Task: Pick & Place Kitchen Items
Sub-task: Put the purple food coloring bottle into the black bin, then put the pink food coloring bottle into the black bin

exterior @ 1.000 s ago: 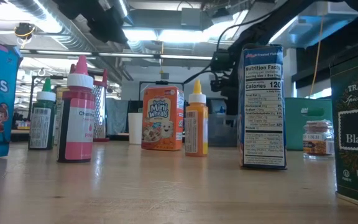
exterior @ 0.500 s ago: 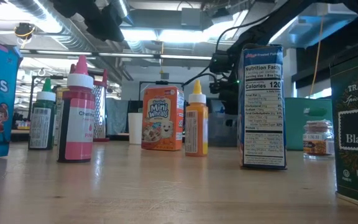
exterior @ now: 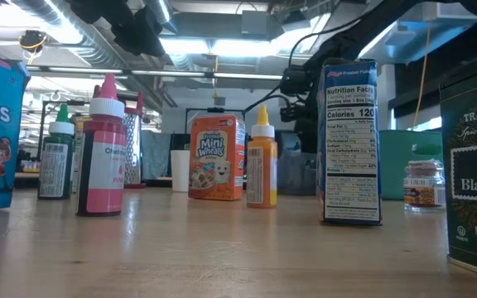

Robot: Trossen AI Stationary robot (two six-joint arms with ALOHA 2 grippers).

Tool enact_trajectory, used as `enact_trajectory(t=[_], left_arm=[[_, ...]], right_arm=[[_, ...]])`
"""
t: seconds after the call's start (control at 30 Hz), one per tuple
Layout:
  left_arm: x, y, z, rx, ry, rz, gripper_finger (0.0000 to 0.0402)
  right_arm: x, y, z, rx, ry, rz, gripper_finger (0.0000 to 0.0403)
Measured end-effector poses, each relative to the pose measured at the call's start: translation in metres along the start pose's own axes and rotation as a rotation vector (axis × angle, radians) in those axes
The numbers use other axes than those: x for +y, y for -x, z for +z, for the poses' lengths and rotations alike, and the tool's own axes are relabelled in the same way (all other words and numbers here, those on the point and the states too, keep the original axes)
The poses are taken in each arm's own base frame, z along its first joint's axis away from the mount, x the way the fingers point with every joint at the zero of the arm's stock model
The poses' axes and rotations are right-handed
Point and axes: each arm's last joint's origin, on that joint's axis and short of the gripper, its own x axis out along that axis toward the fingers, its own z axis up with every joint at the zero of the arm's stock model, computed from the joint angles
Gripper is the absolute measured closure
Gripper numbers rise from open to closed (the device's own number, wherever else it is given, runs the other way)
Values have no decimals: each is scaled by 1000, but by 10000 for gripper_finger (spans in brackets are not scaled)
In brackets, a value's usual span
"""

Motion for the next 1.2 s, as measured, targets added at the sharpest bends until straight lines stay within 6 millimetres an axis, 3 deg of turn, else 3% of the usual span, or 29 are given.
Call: enact_trajectory(t=[0.17, 0.33, 0.63, 0.87, 1.2], left_arm=[[0, 0, 0, 2, 1, 0, 127], [0, 0, 0, 2, -16, 0, 127], [0, 0, 0, 5, -18, -12, 127], [-5, 0, -2, 13, -14, -24, 127], [-8, 0, -3, 20, 23, -34, 127]], right_arm=[[1, 29, 0, -33, -11, -11, 153], [10, 73, 1, -84, 2, -13, 153], [59, 147, -7, -278, 71, 103, 153], [113, 166, -11, -316, 189, 287, 153], [185, 182, -24, -298, 238, 375, 153]])
